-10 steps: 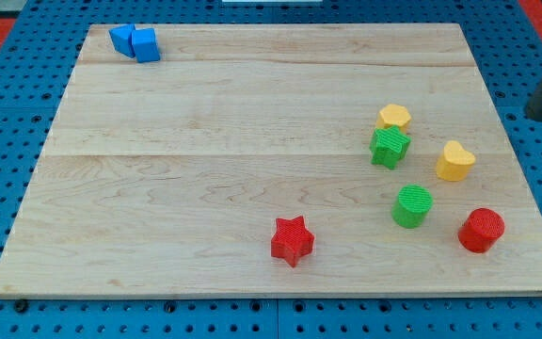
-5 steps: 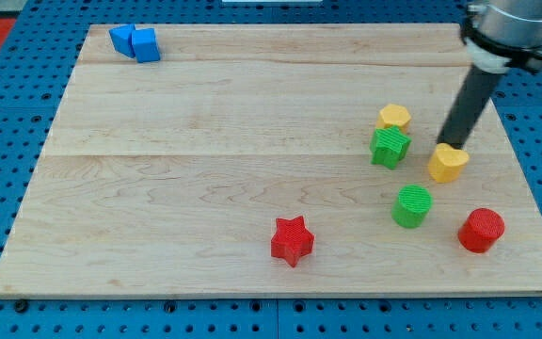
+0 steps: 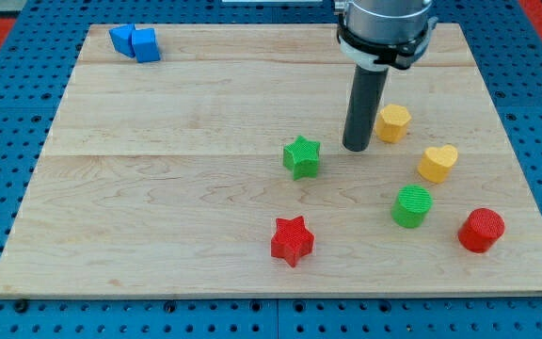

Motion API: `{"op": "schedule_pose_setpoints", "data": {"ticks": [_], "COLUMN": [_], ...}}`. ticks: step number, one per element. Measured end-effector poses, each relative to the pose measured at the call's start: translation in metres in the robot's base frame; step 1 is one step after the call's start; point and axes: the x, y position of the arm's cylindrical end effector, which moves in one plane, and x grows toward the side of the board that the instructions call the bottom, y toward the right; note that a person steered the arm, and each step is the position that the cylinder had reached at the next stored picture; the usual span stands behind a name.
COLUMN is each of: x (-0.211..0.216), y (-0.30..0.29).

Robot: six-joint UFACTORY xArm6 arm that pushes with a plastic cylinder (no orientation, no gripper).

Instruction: Slide the green star to the center

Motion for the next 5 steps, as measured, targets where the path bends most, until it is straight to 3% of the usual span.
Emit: {"op": "schedule_pose_setpoints", "data": {"ticks": [1,3,5], "x": [0.015,0.018,0.067], "y": [-0.006,-0.081,-0.078]}}
